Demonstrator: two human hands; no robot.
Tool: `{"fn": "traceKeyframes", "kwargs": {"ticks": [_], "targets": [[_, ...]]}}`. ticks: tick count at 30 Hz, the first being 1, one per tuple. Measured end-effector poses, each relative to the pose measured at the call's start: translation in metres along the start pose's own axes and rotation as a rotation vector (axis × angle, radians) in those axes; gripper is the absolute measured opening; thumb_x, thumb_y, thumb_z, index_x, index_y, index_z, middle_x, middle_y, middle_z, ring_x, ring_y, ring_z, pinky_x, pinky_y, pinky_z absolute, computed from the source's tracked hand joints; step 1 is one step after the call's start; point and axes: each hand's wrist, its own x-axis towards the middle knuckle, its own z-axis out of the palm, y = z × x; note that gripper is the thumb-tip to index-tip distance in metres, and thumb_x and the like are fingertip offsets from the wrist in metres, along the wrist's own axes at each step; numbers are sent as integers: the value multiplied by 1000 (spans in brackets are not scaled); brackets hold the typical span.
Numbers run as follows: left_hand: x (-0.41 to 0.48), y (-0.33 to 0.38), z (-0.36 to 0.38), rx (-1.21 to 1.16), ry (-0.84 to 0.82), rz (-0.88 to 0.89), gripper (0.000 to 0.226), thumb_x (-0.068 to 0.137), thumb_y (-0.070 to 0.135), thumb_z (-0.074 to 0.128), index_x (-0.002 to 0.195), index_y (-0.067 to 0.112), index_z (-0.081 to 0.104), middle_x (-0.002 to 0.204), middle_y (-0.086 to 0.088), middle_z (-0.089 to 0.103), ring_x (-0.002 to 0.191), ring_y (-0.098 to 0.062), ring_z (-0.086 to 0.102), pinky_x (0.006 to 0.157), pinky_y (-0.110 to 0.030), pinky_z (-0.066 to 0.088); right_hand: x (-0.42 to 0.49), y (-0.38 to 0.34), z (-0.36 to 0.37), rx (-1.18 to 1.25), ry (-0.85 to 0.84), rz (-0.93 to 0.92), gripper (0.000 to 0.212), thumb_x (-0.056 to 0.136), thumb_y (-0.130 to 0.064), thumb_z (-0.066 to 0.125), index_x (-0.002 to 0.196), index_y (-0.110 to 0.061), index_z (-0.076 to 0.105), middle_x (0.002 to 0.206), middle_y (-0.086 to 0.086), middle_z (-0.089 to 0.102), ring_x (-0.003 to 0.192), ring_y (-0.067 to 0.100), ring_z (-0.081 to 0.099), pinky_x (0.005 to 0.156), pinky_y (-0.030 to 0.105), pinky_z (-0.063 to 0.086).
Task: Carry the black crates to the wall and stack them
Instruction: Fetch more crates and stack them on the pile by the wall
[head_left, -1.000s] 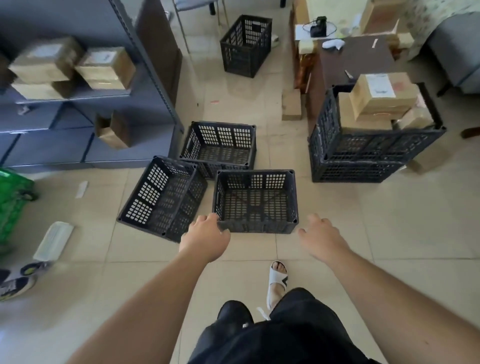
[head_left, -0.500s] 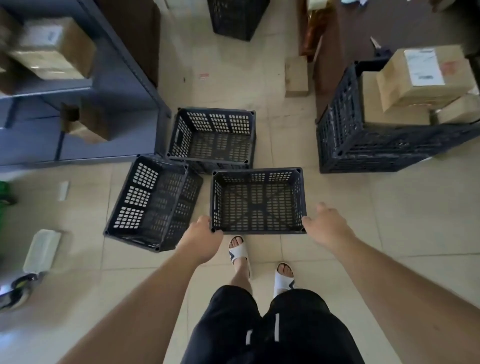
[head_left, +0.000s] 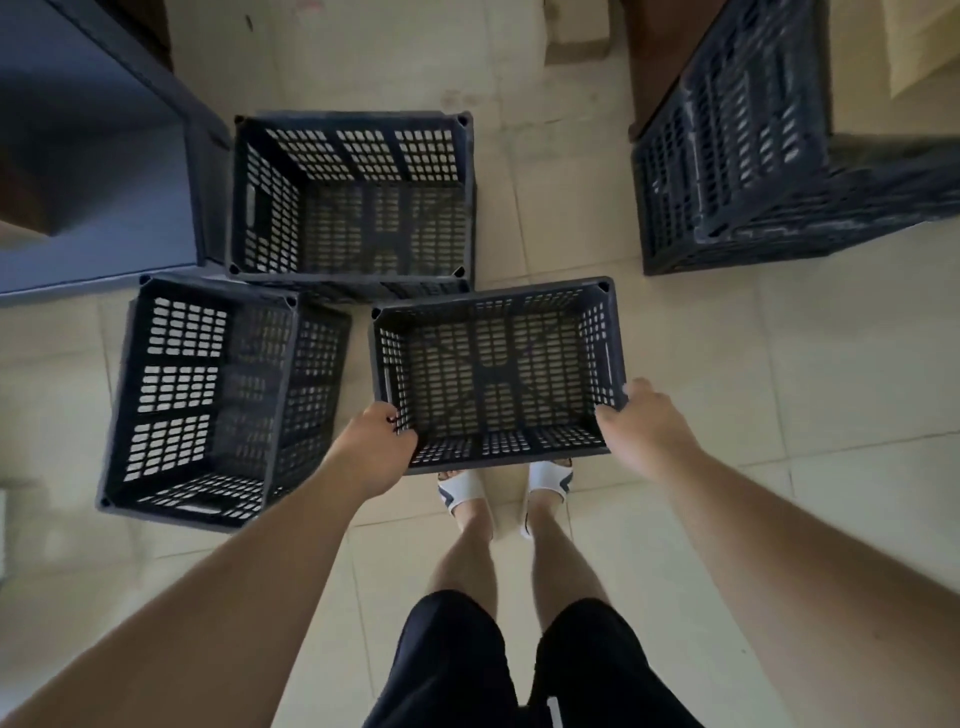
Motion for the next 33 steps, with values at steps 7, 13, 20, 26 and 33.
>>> {"fn": "traceKeyframes", "kwargs": {"ticks": [7,13,20,26,33], "targets": [[119,-15,52,-29,28,-71,50,100,25,52,148,12,44,127,-11,63,98,-27,64,62,-28,48,115,12,64,29,-6,61,54,97,-34,52,146,-13,41,133,16,57,117,40,58,95,45,54],[207,-43,69,-16,178,-119,60,96,30,56,151,14,42,141,-12,56,109,-31,60,84,-38,51,203,26,96,-8,108,135,62,99,-33,55,151,-8,33,145,21,44,130,43,47,104,51,46],[294,-64,83,-100,306,-264,61,101,40,47,154,10,36,143,-18,51,122,-41,53,91,-44,46,292,41,118,28,190,200,53,102,-28,51,147,-4,35,143,22,50,125,44,53,97,47,48],[327,-88,100,-609,270,-295,43,97,41,50,129,14,60,103,-3,72,90,-21,70,90,-44,60,333,60,135,342,204,264,29,108,-25,43,128,-6,50,112,7,63,88,24,63,66,27,54],[325,-92,103,-678,270,-235,21,95,34,54,103,17,63,76,2,60,66,-18,57,74,-40,54,336,73,130,412,183,168,9,103,-19,54,106,-12,59,109,17,69,80,24,64,83,40,58]]}}
